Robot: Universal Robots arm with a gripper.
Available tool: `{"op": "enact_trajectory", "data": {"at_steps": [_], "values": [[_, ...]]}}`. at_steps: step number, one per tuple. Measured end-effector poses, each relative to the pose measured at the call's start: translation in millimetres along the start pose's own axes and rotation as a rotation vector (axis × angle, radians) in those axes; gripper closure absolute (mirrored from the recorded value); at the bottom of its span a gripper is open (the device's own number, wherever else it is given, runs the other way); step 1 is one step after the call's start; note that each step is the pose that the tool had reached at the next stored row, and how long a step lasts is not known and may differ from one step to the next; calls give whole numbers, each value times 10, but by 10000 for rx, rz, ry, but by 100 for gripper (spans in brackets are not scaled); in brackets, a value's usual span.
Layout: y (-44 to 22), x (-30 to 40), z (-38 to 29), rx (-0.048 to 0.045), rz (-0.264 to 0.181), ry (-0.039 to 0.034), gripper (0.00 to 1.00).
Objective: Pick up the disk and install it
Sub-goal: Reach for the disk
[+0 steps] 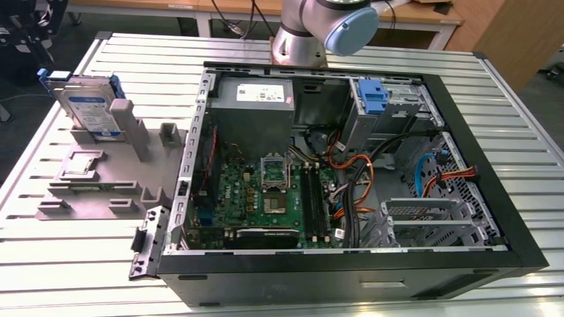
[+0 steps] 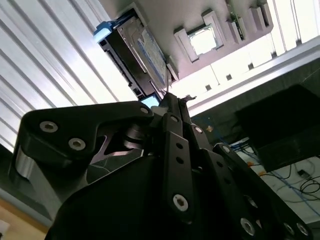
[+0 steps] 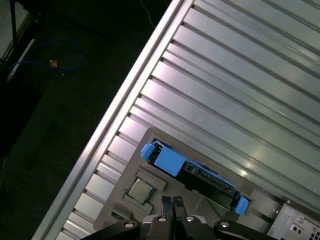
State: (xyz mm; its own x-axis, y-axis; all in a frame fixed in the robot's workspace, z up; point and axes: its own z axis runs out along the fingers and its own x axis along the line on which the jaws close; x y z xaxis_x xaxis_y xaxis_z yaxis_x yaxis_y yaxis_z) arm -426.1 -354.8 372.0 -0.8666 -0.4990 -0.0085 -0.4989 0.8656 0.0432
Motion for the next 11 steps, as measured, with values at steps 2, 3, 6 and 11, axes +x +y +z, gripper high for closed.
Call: {"op": "enact_trajectory", "data": {"at_steps": [2, 3, 6, 11], "values": [[0, 0, 5, -2, -285, 12, 85], [0, -1, 8, -3, -403, 17, 85], [7, -4, 11, -6, -694, 30, 85], [26, -15, 18, -9, -1121, 49, 85]]}}
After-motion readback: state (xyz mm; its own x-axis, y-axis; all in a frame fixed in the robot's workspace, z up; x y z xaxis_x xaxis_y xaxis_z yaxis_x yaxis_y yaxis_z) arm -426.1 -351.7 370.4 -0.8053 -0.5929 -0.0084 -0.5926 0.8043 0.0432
